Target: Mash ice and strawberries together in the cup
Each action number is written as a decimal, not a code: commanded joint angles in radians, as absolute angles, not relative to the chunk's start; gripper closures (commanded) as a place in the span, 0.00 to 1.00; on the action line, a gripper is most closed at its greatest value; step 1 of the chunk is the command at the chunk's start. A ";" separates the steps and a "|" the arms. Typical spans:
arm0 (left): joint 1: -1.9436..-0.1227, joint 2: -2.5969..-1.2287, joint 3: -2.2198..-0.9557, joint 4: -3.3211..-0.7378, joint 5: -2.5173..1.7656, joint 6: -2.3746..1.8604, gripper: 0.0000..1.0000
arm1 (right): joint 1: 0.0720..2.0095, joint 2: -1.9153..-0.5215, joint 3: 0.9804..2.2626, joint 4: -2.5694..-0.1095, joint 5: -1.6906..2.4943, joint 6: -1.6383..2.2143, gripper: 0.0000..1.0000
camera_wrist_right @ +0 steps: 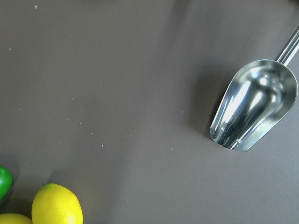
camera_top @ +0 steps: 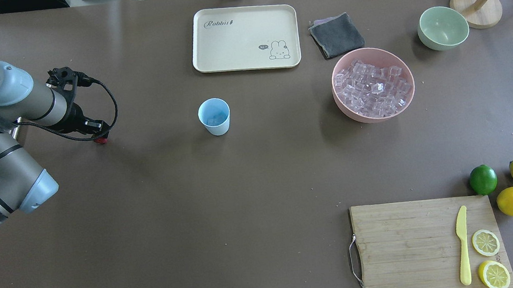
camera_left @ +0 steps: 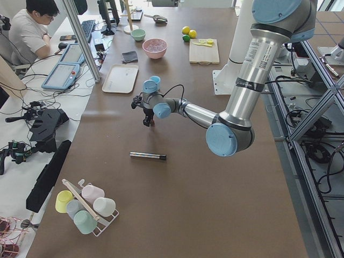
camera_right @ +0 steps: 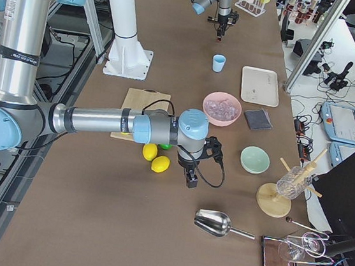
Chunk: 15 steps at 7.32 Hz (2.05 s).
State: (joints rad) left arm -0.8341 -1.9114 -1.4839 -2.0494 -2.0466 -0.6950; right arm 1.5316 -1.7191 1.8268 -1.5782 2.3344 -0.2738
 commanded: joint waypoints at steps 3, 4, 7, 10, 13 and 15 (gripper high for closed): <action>-0.825 -1.914 -1.483 -2.049 -2.055 -0.715 0.44 | 1.537 -1.709 1.825 -1.578 2.342 -0.275 0.09; -0.821 -1.914 -1.483 -2.049 -2.056 -0.716 0.44 | 1.537 -1.706 1.825 -1.577 2.342 -0.267 0.09; -0.818 -1.916 -1.479 -2.048 -2.054 -0.716 0.64 | 1.537 -1.706 1.824 -1.578 2.342 -0.264 0.09; -0.830 -1.948 -1.502 -2.030 -2.063 -0.716 1.00 | 1.537 -1.706 1.824 -1.578 2.342 -0.262 0.09; -0.873 -2.136 -1.542 -1.832 -2.129 -0.713 1.00 | 1.537 -1.709 1.824 -1.578 2.344 -0.261 0.09; -0.823 -2.247 -1.543 -1.795 -2.128 -0.733 1.00 | 1.536 -1.704 1.822 -1.580 2.344 -0.259 0.09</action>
